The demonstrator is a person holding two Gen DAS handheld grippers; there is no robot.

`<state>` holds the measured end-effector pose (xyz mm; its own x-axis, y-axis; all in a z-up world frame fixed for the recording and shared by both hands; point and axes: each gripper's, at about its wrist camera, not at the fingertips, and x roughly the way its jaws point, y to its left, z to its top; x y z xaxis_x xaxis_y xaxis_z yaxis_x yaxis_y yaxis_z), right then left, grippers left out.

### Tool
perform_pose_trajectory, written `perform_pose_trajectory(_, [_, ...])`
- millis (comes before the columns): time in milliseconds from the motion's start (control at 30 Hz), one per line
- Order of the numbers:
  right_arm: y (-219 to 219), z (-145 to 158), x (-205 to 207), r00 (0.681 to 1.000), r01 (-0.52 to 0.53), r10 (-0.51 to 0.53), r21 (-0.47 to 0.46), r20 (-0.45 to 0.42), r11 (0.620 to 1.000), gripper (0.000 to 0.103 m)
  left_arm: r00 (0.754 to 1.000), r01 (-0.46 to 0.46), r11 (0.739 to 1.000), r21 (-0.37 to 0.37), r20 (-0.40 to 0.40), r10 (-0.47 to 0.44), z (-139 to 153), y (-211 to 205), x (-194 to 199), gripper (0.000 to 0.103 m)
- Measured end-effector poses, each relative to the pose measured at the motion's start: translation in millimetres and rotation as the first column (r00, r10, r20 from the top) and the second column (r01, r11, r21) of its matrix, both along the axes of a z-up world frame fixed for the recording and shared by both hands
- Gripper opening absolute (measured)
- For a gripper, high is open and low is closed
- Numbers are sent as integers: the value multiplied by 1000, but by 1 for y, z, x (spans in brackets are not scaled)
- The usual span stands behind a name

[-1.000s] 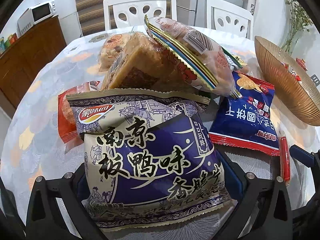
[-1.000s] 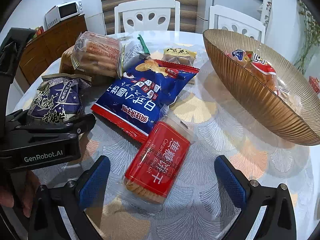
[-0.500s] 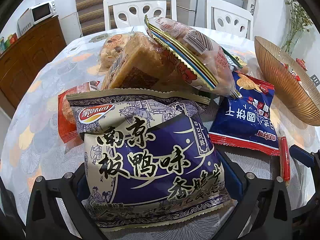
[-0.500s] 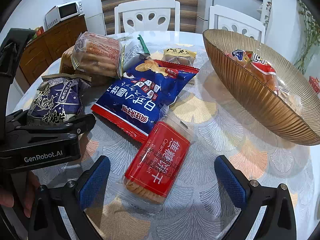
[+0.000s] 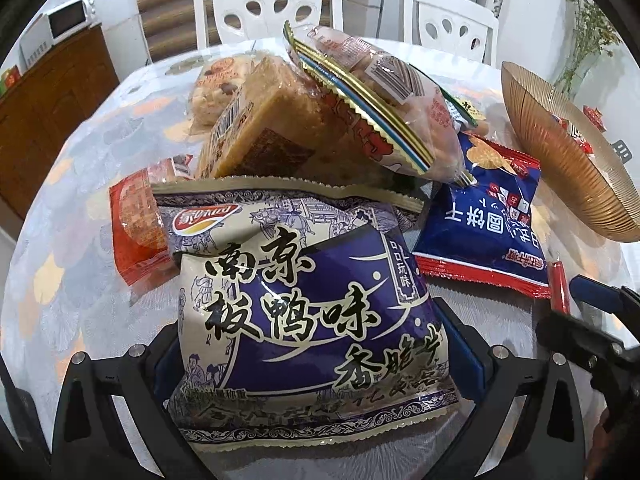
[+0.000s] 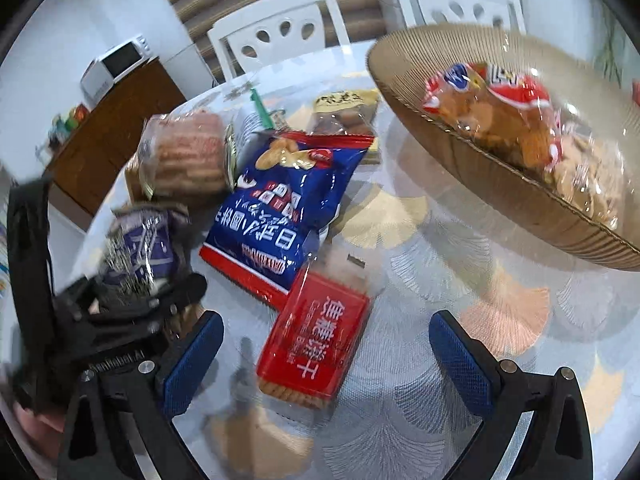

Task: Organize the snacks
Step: 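Grasp the red caramel biscuit pack with right tool while left lifts duck bag toward bowl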

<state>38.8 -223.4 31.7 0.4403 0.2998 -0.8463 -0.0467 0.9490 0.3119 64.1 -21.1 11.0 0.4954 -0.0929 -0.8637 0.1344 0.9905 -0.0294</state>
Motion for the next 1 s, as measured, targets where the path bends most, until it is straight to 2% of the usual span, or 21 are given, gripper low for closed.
perform_pose_trajectory(33, [0, 1, 0, 1000, -2, 2, -20, -4, 1000, 97, 1000, 1, 1000, -1, -23, -1, 1, 0, 1, 102])
perform_pose_trajectory(67, [3, 2, 0, 1000, -14, 14, -81, -7, 997, 85, 998, 19, 1000, -14, -62, -20, 3, 0, 1, 100])
perform_pose_trajectory(100, [5, 4, 0, 1000, -21, 20, -128, -5, 992, 66, 997, 45, 998, -51, -67, -48, 7, 2, 0, 96])
perform_pose_trajectory(133, [5, 6, -1, 1000, -23, 23, -179, -1, 983, 54, 996, 56, 996, -75, -61, -60, 10, 5, 1, 87])
perform_pose_trajectory(167, [3, 9, -1, 1000, -12, 12, -194, -1, 981, 33, 996, 57, 994, -90, -60, -63, 12, 8, 1, 83])
perform_pose_trajectory(233, [-9, 10, -1, 1000, 10, -11, -108, -13, 994, 33, 996, 43, 992, -116, -67, -51, 15, 12, 0, 80])
perform_pose_trajectory(367, [-13, 14, -3, 1000, 5, -6, -69, -21, 998, 33, 997, 24, 987, -160, -74, -37, 20, 19, 0, 80])
perform_pose_trajectory(633, [-16, 31, -15, 999, -42, 44, 87, -15, 995, 33, 999, 24, 975, -221, -21, -29, 52, 31, -10, 80])
perform_pose_trajectory(833, [-23, 73, -14, 996, -68, 58, 154, 68, 986, 33, 1000, -7, 978, -209, -29, 1, 78, 33, -6, 80])
perform_pose_trajectory(1000, [-48, 126, 7, 984, -68, 39, 171, 171, 983, 33, 999, 51, 984, -169, 8, -50, 119, 11, 17, 80])
